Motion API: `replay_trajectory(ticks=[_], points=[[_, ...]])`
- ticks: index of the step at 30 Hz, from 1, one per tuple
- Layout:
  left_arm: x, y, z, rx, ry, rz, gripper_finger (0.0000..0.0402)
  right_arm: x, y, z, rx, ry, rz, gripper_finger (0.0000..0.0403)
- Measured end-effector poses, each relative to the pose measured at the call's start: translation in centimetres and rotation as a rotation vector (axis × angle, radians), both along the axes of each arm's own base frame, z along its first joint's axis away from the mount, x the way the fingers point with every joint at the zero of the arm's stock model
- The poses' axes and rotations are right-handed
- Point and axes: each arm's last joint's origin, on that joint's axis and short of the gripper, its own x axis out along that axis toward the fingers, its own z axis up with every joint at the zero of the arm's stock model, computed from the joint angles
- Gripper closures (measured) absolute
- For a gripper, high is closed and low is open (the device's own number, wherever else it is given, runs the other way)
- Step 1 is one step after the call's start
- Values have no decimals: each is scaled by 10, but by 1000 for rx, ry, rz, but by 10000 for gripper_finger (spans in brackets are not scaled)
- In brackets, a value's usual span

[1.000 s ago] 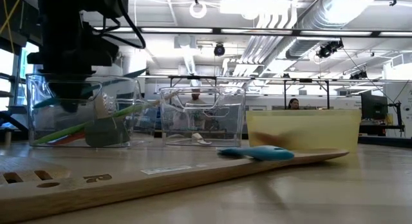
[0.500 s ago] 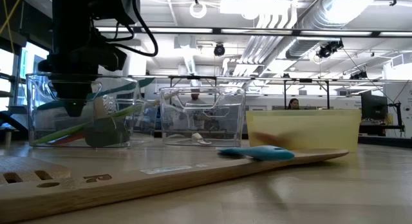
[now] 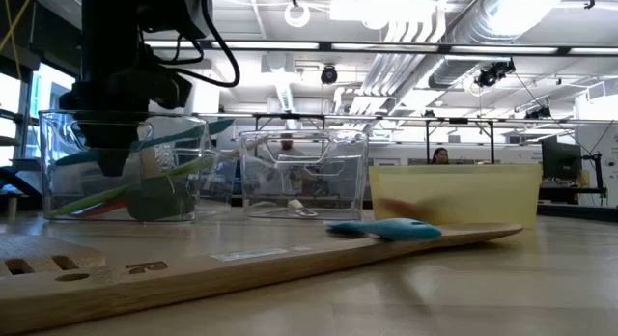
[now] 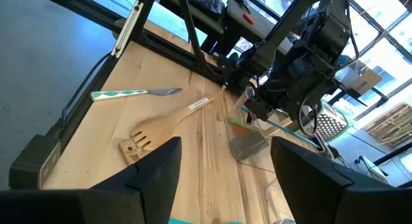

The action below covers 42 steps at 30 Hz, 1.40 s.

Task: Pick & Place Kitchen Items
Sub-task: Put the blue spatula into the left transparent bin, then put the blue knife into the right transparent bin

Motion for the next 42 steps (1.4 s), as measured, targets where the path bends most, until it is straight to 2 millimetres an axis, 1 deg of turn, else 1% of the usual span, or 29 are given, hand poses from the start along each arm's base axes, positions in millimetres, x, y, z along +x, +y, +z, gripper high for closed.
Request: replay_trajectory(ticks=[3,4,9,12,15,18,20,23,29,32,35,38,42], points=[[0,0,0,-7,0,0,359,0,0,0,1,2,2,171],[0,0,0,-16,3,-2,352,0,0,0,1,2,2,171],[1,-1,0,-31,-2,-7,281,0,0,0,1,2,3,171],[2,-1,0,-32,-13,-4,247,0,0,0,0,3,3,171],[2,-1,0,-31,-13,-6,224,0,0,0,-1,4,3,171],[2,0,4,-33,5,-22,214,0,0,0,-3,5,3,171],[2,0,12,-40,26,-19,213,0,0,0,-9,6,4,171],[6,-1,30,-54,30,-8,212,0,0,-1,-16,10,4,171],[16,-4,82,-63,-37,2,211,-1,-1,-2,-34,22,5,171],[20,-15,106,-136,-109,-51,211,-2,-2,-3,-56,29,-3,171],[20,-34,122,-231,-166,-63,211,-2,-3,-4,-83,36,2,171],[17,-56,131,-304,-201,55,211,-2,-2,-4,-114,48,14,171],[9,-92,131,-356,-246,241,211,-4,-4,-7,-165,76,21,171]])
